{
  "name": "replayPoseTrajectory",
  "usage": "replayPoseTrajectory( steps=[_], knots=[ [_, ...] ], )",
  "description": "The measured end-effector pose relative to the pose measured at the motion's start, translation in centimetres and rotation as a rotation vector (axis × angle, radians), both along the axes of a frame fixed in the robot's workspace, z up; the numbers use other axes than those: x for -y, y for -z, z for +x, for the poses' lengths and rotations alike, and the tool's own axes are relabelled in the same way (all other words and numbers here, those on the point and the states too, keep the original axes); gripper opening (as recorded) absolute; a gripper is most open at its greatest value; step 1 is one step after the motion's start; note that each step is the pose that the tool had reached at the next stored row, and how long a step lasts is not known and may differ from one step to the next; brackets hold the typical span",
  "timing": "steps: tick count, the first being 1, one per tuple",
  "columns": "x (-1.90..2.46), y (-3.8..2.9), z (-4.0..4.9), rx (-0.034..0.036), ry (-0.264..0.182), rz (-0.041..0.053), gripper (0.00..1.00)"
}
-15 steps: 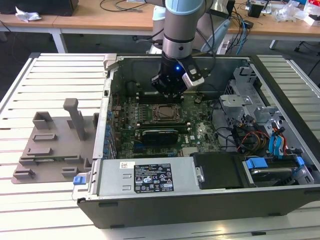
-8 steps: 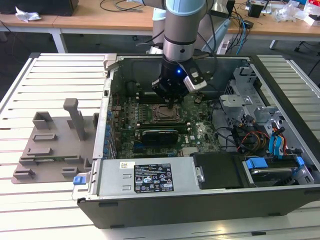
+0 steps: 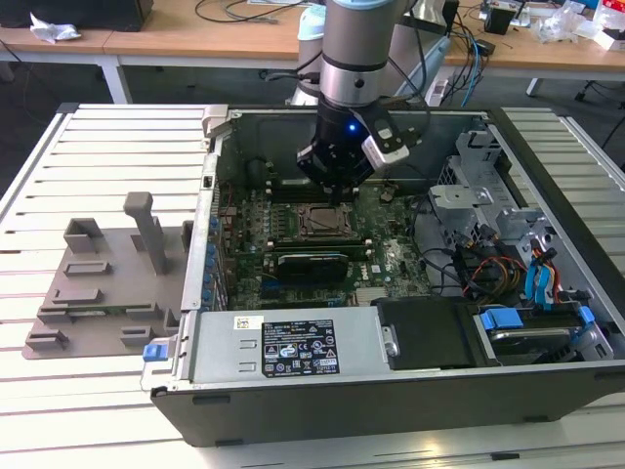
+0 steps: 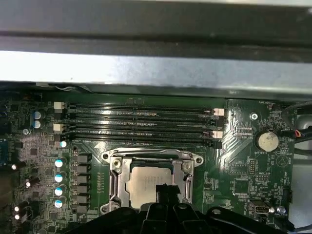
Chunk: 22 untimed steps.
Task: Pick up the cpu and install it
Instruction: 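Install the first cpu locking lever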
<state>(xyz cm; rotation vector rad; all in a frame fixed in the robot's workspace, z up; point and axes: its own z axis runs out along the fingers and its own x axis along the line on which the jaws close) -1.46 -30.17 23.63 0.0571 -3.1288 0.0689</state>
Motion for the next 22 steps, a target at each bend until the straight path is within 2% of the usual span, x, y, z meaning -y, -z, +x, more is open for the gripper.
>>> replayPoseTrajectory(
  steps=[10,17,22],
  knots=[
    [0.0,-0.64,0.0,0.0,0.0,-0.0001,0.11],
    [0.0,-1.65,0.0,0.0,0.0,0.0,0.11],
    [0.0,-1.81,0.0,0.0,0.0,-0.0001,0.11]
  ],
)
